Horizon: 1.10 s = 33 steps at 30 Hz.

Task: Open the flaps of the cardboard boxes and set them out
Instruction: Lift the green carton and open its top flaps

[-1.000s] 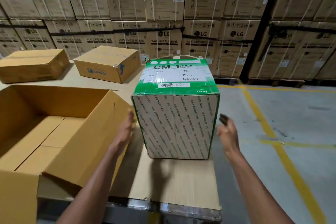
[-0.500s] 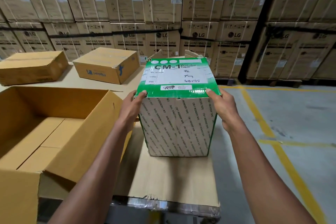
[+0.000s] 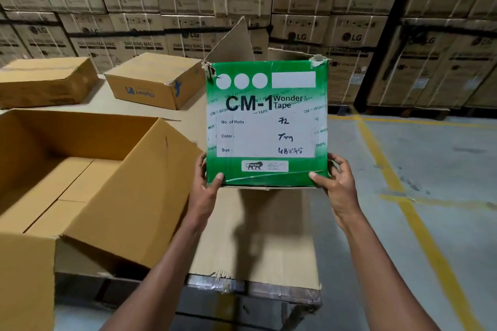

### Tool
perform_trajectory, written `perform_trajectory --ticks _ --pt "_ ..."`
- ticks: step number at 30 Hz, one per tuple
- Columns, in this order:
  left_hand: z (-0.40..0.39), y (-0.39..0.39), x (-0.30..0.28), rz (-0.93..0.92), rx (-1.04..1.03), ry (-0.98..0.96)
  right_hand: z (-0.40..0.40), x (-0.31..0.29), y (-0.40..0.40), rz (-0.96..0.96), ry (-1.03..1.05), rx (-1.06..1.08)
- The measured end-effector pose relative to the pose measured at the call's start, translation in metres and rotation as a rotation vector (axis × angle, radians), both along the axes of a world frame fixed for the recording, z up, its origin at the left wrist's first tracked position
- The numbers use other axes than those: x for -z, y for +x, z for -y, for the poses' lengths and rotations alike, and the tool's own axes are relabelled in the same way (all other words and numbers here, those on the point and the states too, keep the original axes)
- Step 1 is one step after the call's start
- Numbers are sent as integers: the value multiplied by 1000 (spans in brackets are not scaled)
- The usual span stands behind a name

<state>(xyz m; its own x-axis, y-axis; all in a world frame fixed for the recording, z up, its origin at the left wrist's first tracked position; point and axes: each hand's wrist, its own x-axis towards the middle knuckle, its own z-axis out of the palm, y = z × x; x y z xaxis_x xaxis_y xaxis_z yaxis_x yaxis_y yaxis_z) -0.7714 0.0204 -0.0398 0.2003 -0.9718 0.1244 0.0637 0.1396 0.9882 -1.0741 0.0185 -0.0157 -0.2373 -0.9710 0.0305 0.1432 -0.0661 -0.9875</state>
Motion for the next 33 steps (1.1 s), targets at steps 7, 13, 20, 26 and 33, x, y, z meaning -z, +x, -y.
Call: perform_trajectory --ticks 7,13,20,26,33 --pt "-17 6 45 158 -27 191 -25 39 13 -260 141 16" --pt "-35 6 72 203 69 433 -35 73 21 -325 312 136" --pt "-45 1 40 212 52 101 -52 67 9 -230 176 71" --pt "-40 -14 -27 541 -119 -287 -50 5 9 -205 -176 3" --pt "-18 -7 -56 917 6 -197 -36 -30 6 -493 -248 19"
